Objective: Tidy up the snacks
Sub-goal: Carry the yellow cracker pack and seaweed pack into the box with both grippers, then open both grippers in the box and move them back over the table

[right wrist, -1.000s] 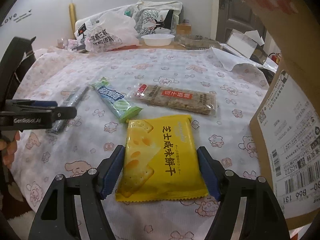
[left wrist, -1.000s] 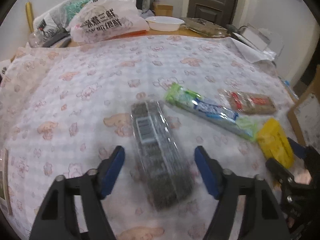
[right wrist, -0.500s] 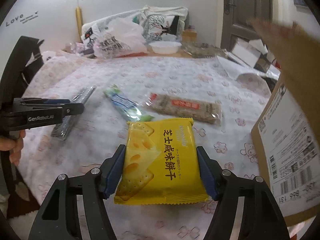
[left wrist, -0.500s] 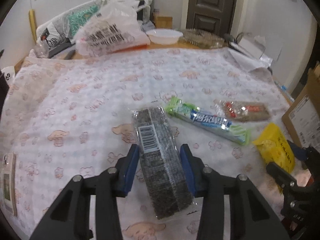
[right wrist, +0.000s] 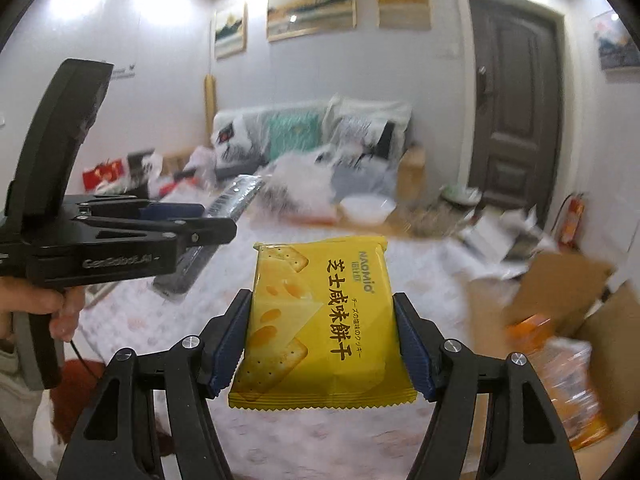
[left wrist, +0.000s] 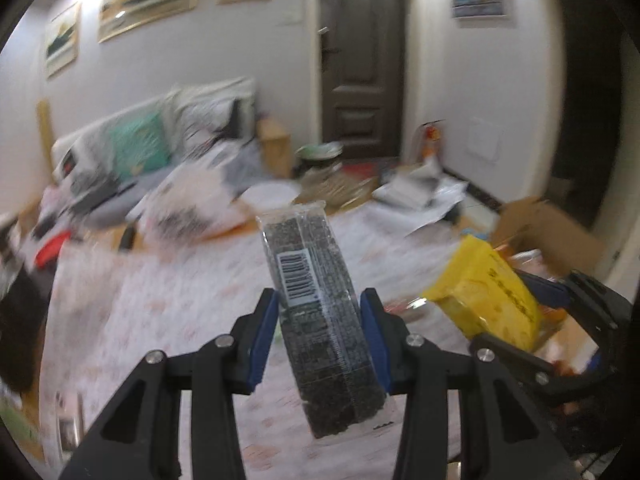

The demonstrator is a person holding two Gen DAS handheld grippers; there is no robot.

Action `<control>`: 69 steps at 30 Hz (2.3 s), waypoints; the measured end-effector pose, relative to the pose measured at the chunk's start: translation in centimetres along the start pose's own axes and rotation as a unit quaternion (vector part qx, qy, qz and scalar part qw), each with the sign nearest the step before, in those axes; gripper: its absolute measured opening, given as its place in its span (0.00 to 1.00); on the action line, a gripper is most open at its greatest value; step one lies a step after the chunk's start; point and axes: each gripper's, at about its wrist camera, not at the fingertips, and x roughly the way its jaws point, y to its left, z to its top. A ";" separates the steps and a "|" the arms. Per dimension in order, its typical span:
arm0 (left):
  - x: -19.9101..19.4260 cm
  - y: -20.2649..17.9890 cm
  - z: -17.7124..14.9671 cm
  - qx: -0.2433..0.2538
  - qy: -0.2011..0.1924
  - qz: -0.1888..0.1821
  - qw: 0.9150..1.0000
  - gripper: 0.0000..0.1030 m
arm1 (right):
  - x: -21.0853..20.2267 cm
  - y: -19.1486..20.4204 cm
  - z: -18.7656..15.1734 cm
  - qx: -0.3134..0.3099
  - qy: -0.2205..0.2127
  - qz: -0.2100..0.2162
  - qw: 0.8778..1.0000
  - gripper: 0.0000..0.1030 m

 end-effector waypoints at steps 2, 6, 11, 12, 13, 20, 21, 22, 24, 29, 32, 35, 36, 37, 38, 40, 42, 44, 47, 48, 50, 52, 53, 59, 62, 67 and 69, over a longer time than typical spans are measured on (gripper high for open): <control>-0.3 -3.0 1.9 0.025 -0.011 -0.025 0.999 0.38 | -1.8 -2.0 0.6 0.002 -0.016 -0.022 1.000 0.63; 0.8 -9.0 4.7 0.059 -0.006 -0.097 0.993 0.38 | -4.6 -7.8 0.3 0.028 -0.014 -0.070 0.997 0.63; 5.6 -17.3 6.7 0.092 0.040 -0.174 0.980 0.38 | -5.4 -14.4 -1.9 0.065 0.024 -0.109 0.992 0.63; 6.7 -18.6 6.8 0.096 0.052 -0.184 0.977 0.38 | -5.3 -15.5 -2.5 0.070 0.033 -0.115 0.990 0.63; 8.0 -20.1 6.9 0.105 0.066 -0.191 0.974 0.38 | -5.1 -16.5 -3.2 0.075 0.042 -0.116 0.989 0.63; 13.4 -24.5 6.3 0.119 0.130 -0.207 0.962 0.38 | -3.3 -19.4 -5.1 0.063 0.081 -0.109 0.989 0.63; 13.8 -24.9 6.0 0.119 0.137 -0.211 0.960 0.38 | -3.0 -19.6 -5.2 0.061 0.086 -0.109 0.988 0.63; 14.1 -25.3 5.8 0.121 0.143 -0.210 0.960 0.38 | -2.8 -19.6 -5.4 0.058 0.088 -0.110 0.988 0.63; 14.9 -25.1 5.6 0.125 0.147 -0.205 0.959 0.38 | -2.6 -19.6 -5.5 0.047 0.092 -0.112 0.988 0.63; 15.6 -24.7 5.1 0.122 0.161 -0.204 0.958 0.38 | -2.4 -19.4 -5.7 0.037 0.097 -0.113 0.988 0.64; 15.8 -24.1 4.8 0.109 0.166 -0.209 0.958 0.38 | -2.9 -19.5 -5.6 0.044 0.088 -0.111 0.989 0.64; 15.6 -23.5 5.1 0.101 0.161 -0.213 0.958 0.39 | -3.5 -19.6 -5.5 0.050 0.082 -0.109 0.989 0.64; 15.4 -23.4 5.2 0.100 0.158 -0.213 0.959 0.39 | -3.6 -19.6 -5.4 0.049 0.082 -0.111 0.989 0.64; 15.2 -23.3 5.2 0.100 0.155 -0.212 0.960 0.40 | -3.8 -19.5 -5.4 0.047 0.081 -0.112 0.989 0.64; 15.1 -23.1 5.3 0.100 0.154 -0.212 0.960 0.40 | -4.1 -19.3 -5.3 0.047 0.080 -0.113 0.989 0.64; 14.8 -23.0 5.1 0.102 0.155 -0.212 0.959 0.40 | -4.4 -19.2 -5.2 0.048 0.076 -0.110 0.990 0.64; 14.9 -23.2 4.8 0.108 0.159 -0.211 0.958 0.40 | -4.4 -19.3 -5.2 0.046 0.080 -0.112 0.989 0.64; 14.9 -23.4 4.2 0.117 0.162 -0.209 0.957 0.32 | -4.4 -19.3 -5.1 0.044 0.083 -0.120 0.988 0.64; 15.3 -23.7 3.1 0.118 0.184 -0.226 0.949 0.23 | -4.6 -19.1 -5.2 0.044 0.087 -0.129 0.987 0.64; 15.4 -23.8 2.9 0.119 0.186 -0.227 0.949 0.23 | -4.9 -19.0 -5.3 0.044 0.089 -0.132 0.986 0.64; 15.5 -23.7 2.7 0.112 0.186 -0.236 0.947 0.23 | -5.3 -19.1 -5.2 0.044 0.086 -0.142 0.985 0.64; 15.4 -23.6 2.6 0.106 0.189 -0.245 0.945 0.23 | -5.5 -19.0 -5.0 0.045 0.086 -0.144 0.985 0.64; 15.3 -23.5 2.6 0.106 0.189 -0.247 0.944 0.23 | -5.6 -18.9 -4.9 0.044 0.087 -0.145 0.985 0.64; 13.0 -20.9 3.9 0.088 0.151 -0.239 0.955 0.38 | -5.7 -17.8 -3.7 0.036 0.090 -0.148 0.984 0.64; 10.7 -16.8 5.0 0.062 0.112 -0.224 0.966 0.51 | -5.6 -16.2 -2.4 0.027 0.082 -0.137 0.987 0.64; 8.1 -9.4 4.8 0.027 0.084 -0.175 0.981 0.58 | -4.3 -11.7 0.0 0.020 0.060 -0.070 0.996 0.64; 7.4 -5.7 3.9 0.010 0.082 -0.151 0.985 0.59 | -3.2 -9.3 0.9 0.013 0.057 -0.041 0.997 0.64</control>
